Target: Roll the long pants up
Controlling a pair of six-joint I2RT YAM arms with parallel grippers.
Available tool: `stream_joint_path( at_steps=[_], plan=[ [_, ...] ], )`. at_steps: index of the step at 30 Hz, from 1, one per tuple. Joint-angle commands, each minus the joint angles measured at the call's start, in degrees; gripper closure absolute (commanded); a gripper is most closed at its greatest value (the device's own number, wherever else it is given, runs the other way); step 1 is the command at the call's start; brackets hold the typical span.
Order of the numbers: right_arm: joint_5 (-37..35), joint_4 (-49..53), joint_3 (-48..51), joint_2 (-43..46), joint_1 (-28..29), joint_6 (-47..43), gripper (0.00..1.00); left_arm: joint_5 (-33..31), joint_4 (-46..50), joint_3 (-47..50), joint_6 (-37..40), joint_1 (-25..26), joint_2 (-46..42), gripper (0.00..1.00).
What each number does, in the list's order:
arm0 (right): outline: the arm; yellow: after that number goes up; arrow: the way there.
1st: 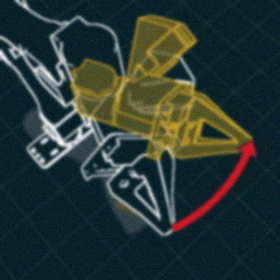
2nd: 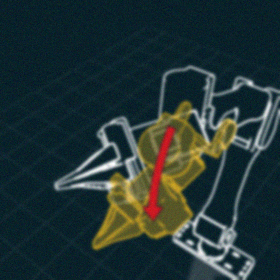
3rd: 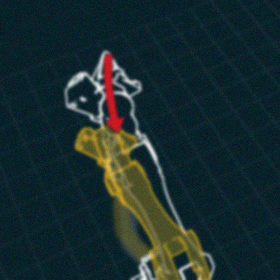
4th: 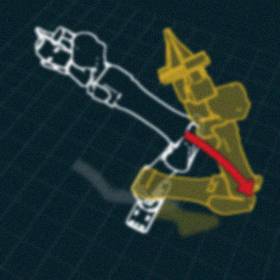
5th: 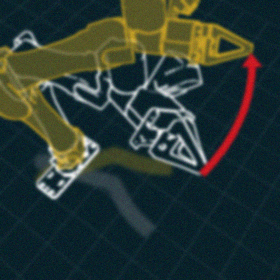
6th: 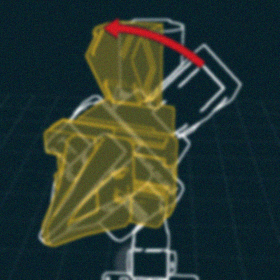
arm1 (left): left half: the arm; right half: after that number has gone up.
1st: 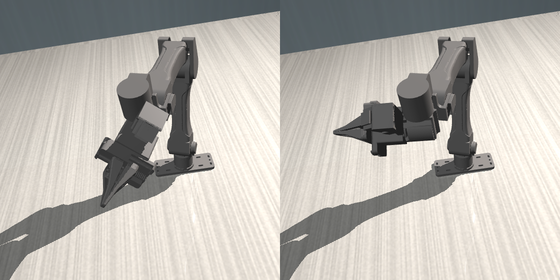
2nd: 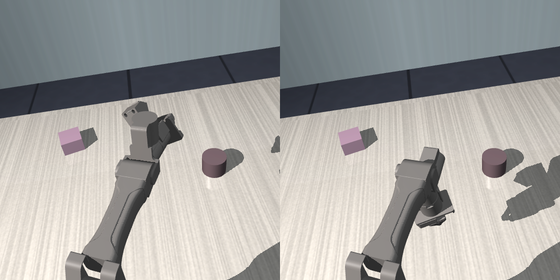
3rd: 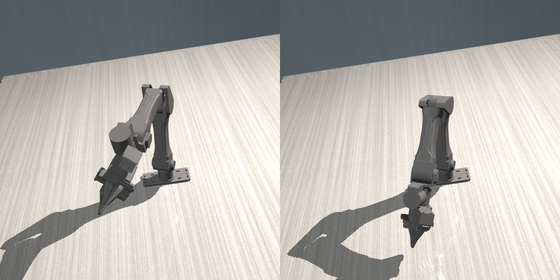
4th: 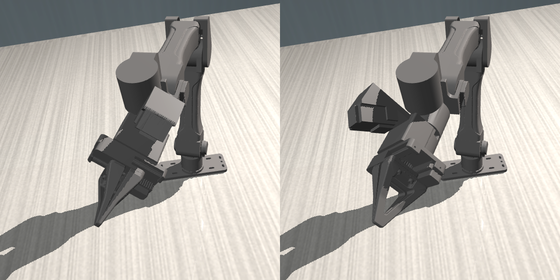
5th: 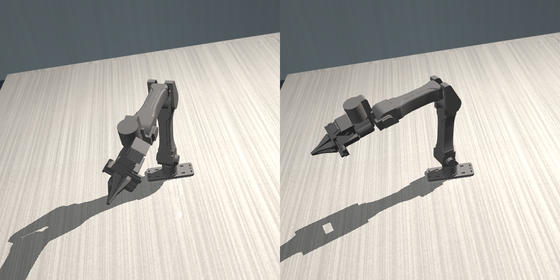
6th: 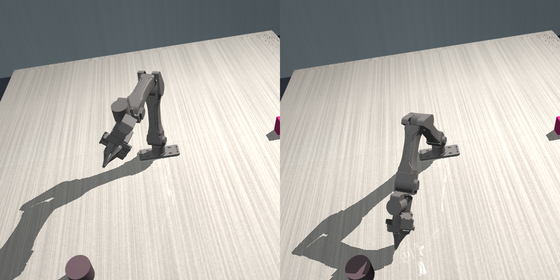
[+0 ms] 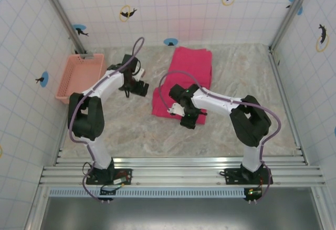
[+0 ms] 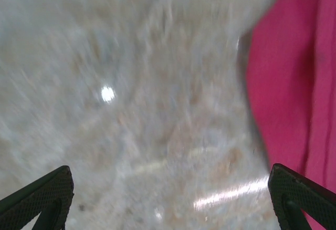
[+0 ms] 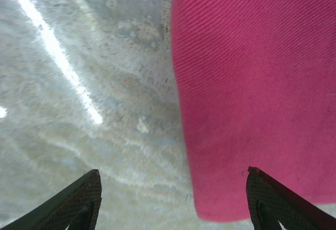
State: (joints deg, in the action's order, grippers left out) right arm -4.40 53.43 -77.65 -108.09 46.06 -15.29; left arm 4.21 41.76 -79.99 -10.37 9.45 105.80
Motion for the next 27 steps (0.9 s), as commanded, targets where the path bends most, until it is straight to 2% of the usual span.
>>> stream_joint_path(
  at_steps=[1, 6, 9, 13, 16, 20, 24, 27],
  plan=[
    [-2.1, -6.4, 1.8, -0.1, 0.0, -1.3, 0.27, -0.1, -0.9, 2.7, 0.3, 0.9, -5.3, 0.03],
    [-3.6, -10.1, 3.5, -1.8, 0.2, -3.7, 0.30, -3.4, 1.2, 2.4, 2.3, 3.9, -8.7, 0.03],
    [-4.5, -10.7, 3.2, -4.0, 0.1, -3.5, 0.40, -2.9, 2.6, 1.5, 2.0, 4.0, -9.2, 0.03],
    [-4.4, -10.8, 2.0, -6.3, 0.5, -3.8, 0.61, -2.5, 5.4, -0.8, 1.9, 3.9, -8.8, 0.02],
    [0.5, -8.2, 0.0, -6.9, 0.7, -4.5, 0.80, -2.4, 6.4, -1.8, 2.3, 3.9, -8.3, 0.03],
    [10.1, -3.6, -1.4, -4.1, 1.3, -5.2, 0.93, -2.7, 6.8, -2.4, 2.7, 3.9, -8.1, 0.02],
    [21.7, 3.3, -2.9, -1.7, 1.3, -5.2, 0.95, -2.9, 6.4, -2.4, 5.7, 3.9, -8.1, 0.02],
    [34.1, 8.5, -3.8, -1.1, -0.4, -5.1, 0.95, -2.6, 6.3, -2.3, 6.9, 3.9, -8.3, 0.03]
  ],
)
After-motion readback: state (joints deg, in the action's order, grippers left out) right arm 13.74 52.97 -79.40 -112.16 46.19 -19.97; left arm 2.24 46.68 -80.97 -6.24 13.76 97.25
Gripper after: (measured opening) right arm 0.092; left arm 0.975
